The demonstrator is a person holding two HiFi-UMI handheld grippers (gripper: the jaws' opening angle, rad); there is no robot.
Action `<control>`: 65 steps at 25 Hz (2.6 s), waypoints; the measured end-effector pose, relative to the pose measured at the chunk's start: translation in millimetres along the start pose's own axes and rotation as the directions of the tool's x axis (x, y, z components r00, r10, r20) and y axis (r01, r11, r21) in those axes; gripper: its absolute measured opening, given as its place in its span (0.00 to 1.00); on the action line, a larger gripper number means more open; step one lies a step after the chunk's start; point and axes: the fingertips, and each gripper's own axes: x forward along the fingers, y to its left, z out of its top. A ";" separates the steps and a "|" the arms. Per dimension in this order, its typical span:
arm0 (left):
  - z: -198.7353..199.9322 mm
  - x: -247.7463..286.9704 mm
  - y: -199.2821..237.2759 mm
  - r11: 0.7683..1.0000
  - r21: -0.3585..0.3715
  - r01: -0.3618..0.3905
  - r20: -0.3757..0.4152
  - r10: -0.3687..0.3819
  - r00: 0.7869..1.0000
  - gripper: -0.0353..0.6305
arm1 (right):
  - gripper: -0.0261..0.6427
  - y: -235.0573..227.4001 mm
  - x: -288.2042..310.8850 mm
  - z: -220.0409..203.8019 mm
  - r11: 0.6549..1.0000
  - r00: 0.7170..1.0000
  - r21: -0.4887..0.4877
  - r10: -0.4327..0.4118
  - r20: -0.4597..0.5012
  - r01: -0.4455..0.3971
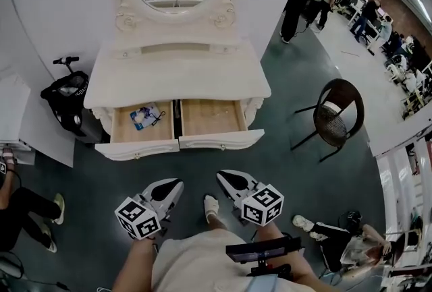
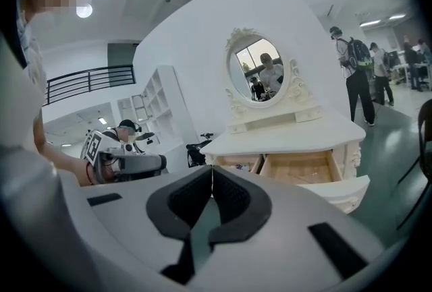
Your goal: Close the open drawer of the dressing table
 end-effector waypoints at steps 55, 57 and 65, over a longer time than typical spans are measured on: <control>22.1 102.7 80.9 1.000 -0.001 0.023 -0.054 -0.023 0.998 0.07 | 0.06 -123.6 48.9 -12.7 0.985 0.987 0.073 -0.150 -0.056 0.154; 19.1 105.5 82.9 1.000 -0.003 0.018 -0.062 -0.018 0.998 0.07 | 0.06 -126.9 50.9 -13.7 0.986 0.988 0.081 -0.142 -0.053 0.146; 1.9 114.6 93.8 1.000 -0.024 -0.011 -0.066 0.009 0.998 0.07 | 0.08 -148.9 58.3 -36.0 0.981 0.982 0.077 -0.173 -0.077 0.179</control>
